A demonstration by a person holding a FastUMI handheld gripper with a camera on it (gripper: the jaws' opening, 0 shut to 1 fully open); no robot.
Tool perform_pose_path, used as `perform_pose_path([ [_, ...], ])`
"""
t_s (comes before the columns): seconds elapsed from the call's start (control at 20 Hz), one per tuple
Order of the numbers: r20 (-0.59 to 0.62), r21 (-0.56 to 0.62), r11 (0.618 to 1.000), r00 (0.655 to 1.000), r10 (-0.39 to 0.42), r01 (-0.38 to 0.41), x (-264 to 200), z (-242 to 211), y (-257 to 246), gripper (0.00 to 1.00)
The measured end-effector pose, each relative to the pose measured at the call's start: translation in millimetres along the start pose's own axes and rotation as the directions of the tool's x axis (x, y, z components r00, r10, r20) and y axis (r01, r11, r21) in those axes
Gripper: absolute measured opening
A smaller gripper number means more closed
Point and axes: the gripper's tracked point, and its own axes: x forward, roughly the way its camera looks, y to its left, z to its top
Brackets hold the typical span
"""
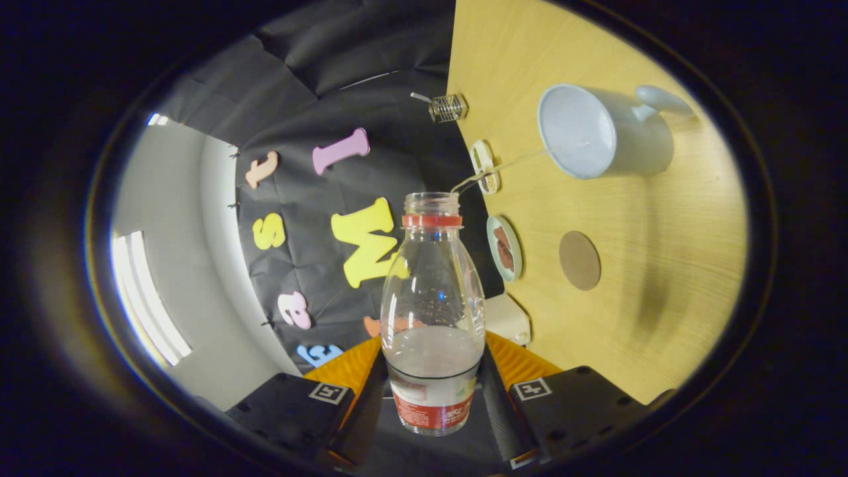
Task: Take the bottle from table, then pour the juice into the cup, finally place the bottle on the coaster
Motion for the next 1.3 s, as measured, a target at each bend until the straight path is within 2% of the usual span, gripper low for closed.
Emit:
perform_pose_path([
  [0.35, 0.007, 0.037, 0.999, 1.0, -0.023, 0.023, 4, 5, -3, 0.75],
  [1.3, 0.004, 0.127, 0.992, 1.0, -0.013, 0.013, -1, 4, 12, 0.75],
])
